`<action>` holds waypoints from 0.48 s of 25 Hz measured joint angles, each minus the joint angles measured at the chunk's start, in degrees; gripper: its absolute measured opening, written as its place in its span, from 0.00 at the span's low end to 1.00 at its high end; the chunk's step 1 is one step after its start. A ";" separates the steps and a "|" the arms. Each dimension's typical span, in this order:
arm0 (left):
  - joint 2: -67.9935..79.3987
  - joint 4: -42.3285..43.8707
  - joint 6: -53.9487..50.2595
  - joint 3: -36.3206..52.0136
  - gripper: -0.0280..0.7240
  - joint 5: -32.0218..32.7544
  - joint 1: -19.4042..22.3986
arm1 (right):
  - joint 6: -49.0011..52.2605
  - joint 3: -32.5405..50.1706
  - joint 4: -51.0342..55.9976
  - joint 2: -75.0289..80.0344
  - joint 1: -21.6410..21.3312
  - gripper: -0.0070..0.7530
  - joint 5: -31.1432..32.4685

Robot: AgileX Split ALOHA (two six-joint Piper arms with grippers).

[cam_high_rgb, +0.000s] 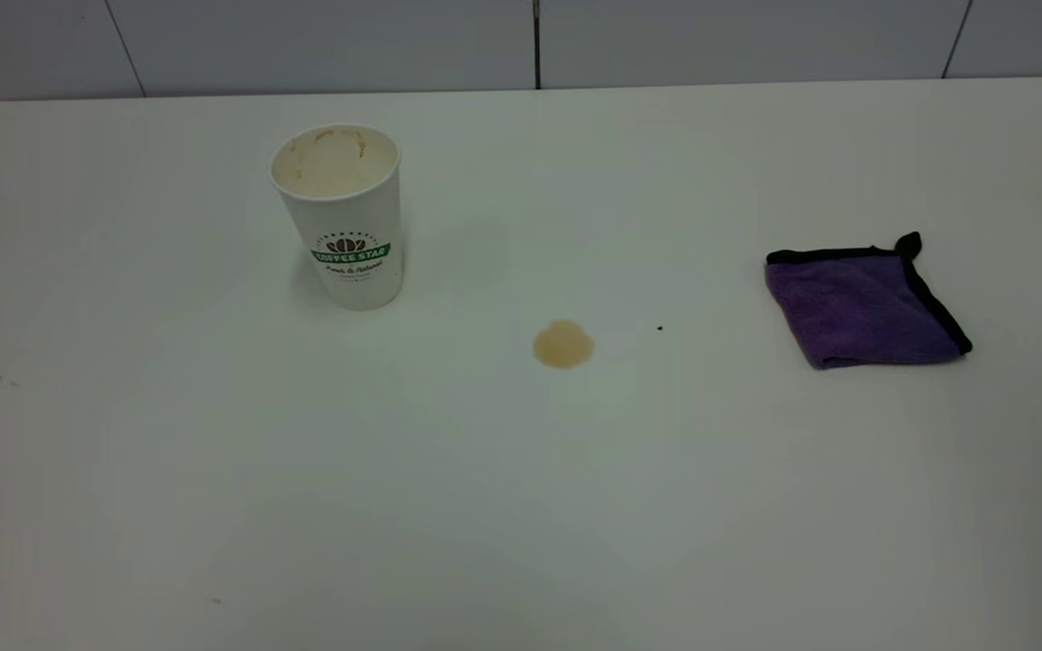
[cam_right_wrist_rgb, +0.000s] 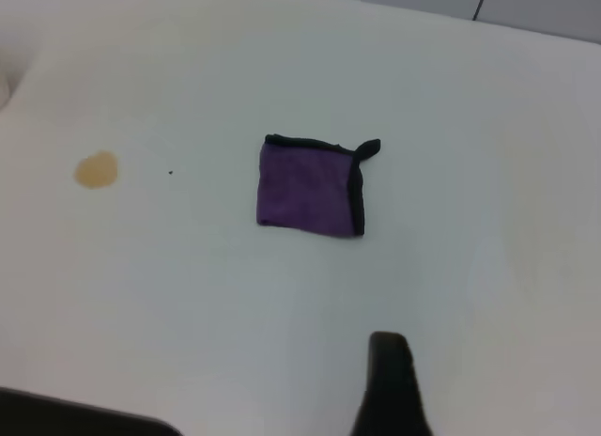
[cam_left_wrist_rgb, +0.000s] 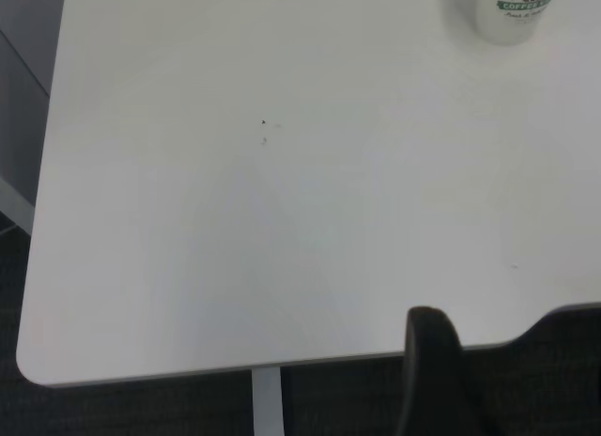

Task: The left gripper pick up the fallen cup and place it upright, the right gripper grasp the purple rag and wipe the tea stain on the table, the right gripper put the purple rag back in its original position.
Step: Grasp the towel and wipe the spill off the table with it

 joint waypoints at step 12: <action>0.00 0.00 0.00 0.00 0.63 0.00 0.00 | -10.36 -8.79 5.87 47.24 0.00 0.93 -22.85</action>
